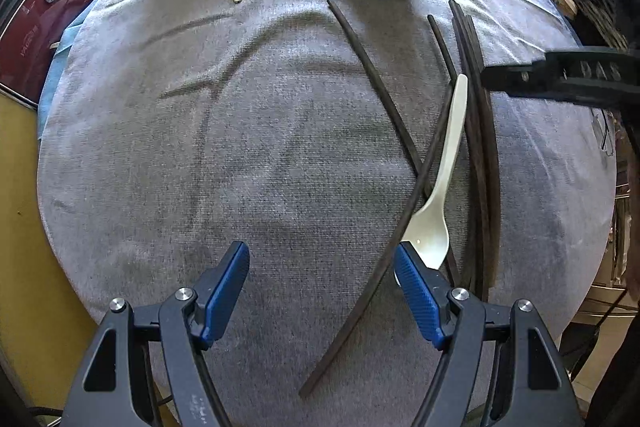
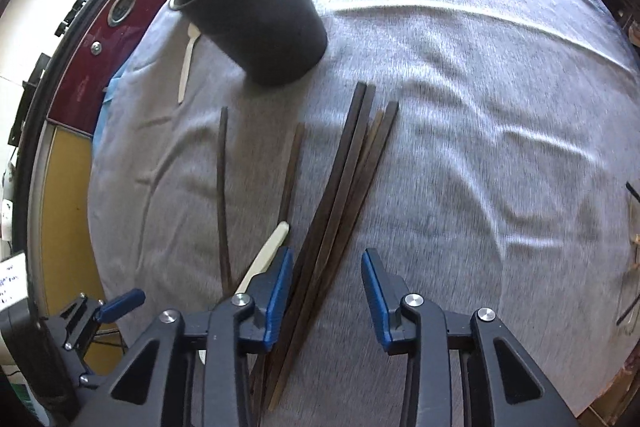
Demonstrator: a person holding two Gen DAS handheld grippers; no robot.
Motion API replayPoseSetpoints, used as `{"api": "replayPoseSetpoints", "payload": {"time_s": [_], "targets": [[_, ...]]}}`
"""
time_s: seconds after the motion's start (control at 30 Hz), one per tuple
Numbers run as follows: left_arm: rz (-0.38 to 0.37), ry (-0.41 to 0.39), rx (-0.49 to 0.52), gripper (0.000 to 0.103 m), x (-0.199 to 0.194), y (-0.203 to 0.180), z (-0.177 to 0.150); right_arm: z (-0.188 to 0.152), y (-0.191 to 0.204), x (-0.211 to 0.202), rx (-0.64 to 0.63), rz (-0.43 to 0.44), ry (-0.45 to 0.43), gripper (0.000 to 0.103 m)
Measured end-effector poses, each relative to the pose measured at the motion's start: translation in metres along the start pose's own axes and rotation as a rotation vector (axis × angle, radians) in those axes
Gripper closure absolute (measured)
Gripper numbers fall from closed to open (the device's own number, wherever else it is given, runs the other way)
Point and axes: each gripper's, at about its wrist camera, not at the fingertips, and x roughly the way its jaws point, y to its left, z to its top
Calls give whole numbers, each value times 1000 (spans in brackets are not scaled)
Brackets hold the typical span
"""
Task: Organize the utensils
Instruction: 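Close the right tool on the bundle of dark chopsticks while the left tool approaches the spoon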
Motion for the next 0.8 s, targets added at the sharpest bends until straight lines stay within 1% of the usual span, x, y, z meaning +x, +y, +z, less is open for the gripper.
{"api": "replayPoseSetpoints", "payload": {"time_s": [0.13,0.2,0.23,0.33,0.5,0.6,0.63,0.67,0.7,0.8], "targets": [[-3,-3,-4,28,1,4,4,18,-9,2,34,11,-3,69],[0,-4,-2,28,4,12,7,29,-12,5,53,14,-7,75],[1,-5,-1,28,5,12,7,35,-13,6,59,16,-10,76],[0,-1,-4,31,6,14,8,47,-15,8,70,6,-9,77],[-8,0,-10,32,9,18,9,45,-28,2,113,2,-17,78],[-8,-3,-11,33,11,19,10,43,-38,1,124,-15,-3,78],[-7,-2,-15,36,12,21,11,45,-39,2,122,-24,1,78],[-6,2,-18,41,13,22,12,47,-42,0,116,-40,1,80],[-6,5,-21,42,13,24,14,50,-41,0,113,-54,0,82],[0,3,-32,43,11,30,15,56,-40,0,117,-71,5,83]]}}
